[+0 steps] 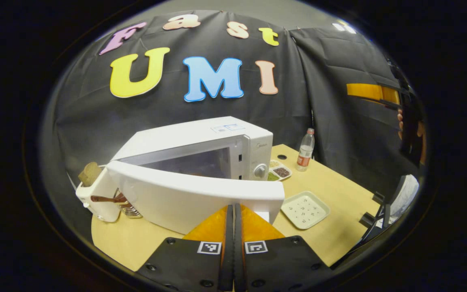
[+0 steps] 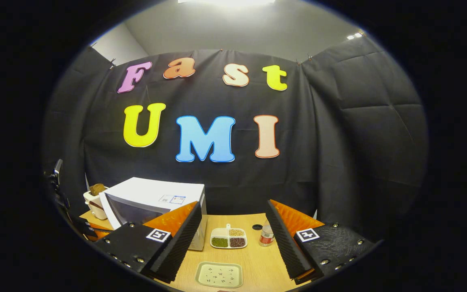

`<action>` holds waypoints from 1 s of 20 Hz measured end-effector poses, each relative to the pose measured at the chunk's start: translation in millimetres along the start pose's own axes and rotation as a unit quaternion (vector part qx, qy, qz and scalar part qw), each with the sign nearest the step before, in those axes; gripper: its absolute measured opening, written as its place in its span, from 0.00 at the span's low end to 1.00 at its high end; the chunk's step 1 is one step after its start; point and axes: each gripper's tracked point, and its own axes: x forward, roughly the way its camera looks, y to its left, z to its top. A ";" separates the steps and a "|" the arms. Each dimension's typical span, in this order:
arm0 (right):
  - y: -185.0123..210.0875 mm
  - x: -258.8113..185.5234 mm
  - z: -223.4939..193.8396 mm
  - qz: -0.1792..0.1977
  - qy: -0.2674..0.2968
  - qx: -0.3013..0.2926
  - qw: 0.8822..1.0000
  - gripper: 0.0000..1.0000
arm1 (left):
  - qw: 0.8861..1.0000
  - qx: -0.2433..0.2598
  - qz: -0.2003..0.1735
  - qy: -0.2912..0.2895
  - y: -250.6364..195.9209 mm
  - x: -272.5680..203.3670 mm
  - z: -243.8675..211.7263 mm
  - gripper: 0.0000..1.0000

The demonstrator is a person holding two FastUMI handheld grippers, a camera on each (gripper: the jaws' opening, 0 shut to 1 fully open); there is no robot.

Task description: Open the microwave oven with the left hand, put the food in, and close the microwave oven.

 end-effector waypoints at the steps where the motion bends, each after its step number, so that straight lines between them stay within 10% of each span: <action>1: -1.3 0.1 -1.4 -0.001 0.001 -0.001 1.000 0.97 | 1.000 0.001 -0.001 -0.001 -2.9 3.7 1.0 0.07; 20: -28.6 11.4 -10.0 -0.027 0.019 0.015 0.999 0.97 | 0.998 -0.063 -0.009 -0.005 -9.8 83.5 44.3 0.07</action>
